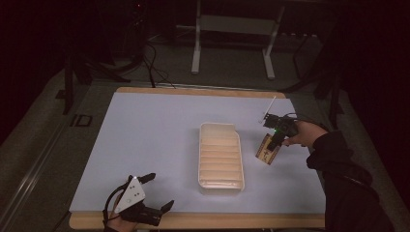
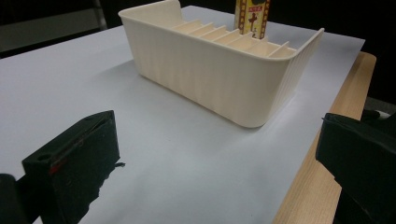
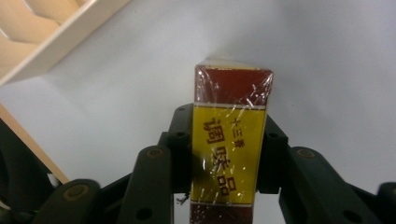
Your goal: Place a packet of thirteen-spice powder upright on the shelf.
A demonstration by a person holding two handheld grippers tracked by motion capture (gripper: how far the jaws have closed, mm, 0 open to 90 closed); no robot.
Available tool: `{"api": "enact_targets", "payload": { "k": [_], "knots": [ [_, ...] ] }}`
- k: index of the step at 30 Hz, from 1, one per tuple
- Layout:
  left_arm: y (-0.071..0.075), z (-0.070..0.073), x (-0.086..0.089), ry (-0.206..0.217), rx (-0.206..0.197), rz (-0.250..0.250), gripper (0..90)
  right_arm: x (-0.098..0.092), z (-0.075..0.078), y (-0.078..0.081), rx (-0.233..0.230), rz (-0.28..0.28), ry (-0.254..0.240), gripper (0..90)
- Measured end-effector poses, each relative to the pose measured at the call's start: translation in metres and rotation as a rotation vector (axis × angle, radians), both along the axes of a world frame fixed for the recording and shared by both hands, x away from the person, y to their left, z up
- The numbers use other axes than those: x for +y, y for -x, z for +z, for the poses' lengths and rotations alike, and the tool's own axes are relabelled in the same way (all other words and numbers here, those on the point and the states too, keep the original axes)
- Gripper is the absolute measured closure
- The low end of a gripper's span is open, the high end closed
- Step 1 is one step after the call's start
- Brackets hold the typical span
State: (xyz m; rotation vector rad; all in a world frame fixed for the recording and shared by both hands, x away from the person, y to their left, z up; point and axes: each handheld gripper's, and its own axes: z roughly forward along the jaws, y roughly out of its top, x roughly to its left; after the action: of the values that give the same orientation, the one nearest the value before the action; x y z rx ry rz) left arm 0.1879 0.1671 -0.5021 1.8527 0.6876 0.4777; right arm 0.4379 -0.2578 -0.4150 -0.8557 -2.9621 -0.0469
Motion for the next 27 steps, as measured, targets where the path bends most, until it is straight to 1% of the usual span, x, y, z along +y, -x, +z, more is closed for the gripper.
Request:
{"api": "enact_targets", "payload": {
  "k": [2,4,7,10,11,13,17,21,24,27],
  "knots": [
    [0.0,0.0,0.0,0.002,0.0,0.0,0.0,0.0,0.001,0.001,0.0,0.033,0.013,67.3],
    [0.0,0.0,0.0,0.0,0.0,0.0,0.0,0.001,0.004,0.004,-0.02,0.083,0.027,67.4],
    [0.0,0.0,0.0,0.001,0.0,-0.001,0.0,0.001,0.012,0.007,-0.048,0.164,0.015,67.5],
    [0.0,0.0,0.0,-0.001,0.0,-0.002,0.0,0.0,0.02,0.011,-0.073,0.221,0.018,67.5],
    [0.0,0.0,0.0,-0.001,0.0,-0.002,0.0,0.0,0.023,0.012,-0.084,0.248,0.019,67.5],
    [0.0,0.0,0.0,-0.002,0.0,-0.001,0.0,0.0,0.029,0.015,-0.119,0.294,0.023,67.5],
    [0.0,0.0,0.0,-0.002,0.001,-0.003,0.0,-0.001,0.041,0.02,-0.158,0.367,0.012,67.5],
    [0.0,0.0,0.0,-0.002,0.003,-0.004,0.0,0.001,0.051,0.024,-0.177,0.417,0.006,67.6],
    [0.0,0.0,-0.001,-0.003,0.004,-0.006,0.0,0.003,0.057,0.026,-0.182,0.439,-0.009,67.6],
    [0.0,-0.001,-0.001,-0.003,0.004,-0.007,0.0,0.006,0.065,0.027,-0.19,0.446,-0.028,67.6]
  ]
}}
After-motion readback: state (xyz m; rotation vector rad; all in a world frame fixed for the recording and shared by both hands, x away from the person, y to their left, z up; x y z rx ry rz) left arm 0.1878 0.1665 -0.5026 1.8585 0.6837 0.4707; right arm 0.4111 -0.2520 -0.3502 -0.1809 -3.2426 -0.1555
